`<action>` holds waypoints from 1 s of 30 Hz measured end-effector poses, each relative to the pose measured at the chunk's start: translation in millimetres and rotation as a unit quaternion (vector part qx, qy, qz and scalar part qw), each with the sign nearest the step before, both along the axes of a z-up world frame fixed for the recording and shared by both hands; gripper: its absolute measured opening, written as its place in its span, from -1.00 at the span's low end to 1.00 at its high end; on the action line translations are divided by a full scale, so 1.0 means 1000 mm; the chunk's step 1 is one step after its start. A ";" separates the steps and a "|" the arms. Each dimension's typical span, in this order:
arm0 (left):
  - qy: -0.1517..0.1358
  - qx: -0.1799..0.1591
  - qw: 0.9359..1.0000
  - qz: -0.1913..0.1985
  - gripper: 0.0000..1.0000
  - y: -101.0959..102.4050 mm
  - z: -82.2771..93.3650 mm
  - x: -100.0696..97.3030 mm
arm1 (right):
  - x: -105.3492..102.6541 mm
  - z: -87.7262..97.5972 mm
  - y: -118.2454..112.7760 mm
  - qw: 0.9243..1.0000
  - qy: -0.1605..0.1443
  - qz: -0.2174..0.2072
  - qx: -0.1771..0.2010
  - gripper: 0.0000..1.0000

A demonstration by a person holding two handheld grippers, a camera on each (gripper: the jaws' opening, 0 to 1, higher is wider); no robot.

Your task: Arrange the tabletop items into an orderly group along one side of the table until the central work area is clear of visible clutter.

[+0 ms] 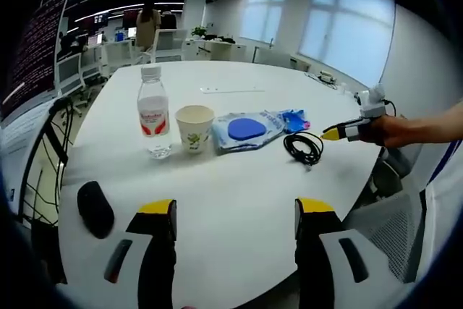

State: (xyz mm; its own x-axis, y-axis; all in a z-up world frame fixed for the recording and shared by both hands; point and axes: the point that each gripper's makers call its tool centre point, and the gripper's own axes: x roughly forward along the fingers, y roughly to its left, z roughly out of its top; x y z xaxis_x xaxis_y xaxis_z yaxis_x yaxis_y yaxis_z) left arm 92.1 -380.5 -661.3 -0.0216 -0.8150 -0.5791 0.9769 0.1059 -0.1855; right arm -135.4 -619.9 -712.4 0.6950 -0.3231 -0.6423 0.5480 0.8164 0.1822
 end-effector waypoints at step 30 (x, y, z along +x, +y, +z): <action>0.001 -0.012 1.000 -0.008 0.34 -0.009 0.007 0.001 | 0.000 0.054 0.054 0.996 -0.073 0.055 -0.019 0.29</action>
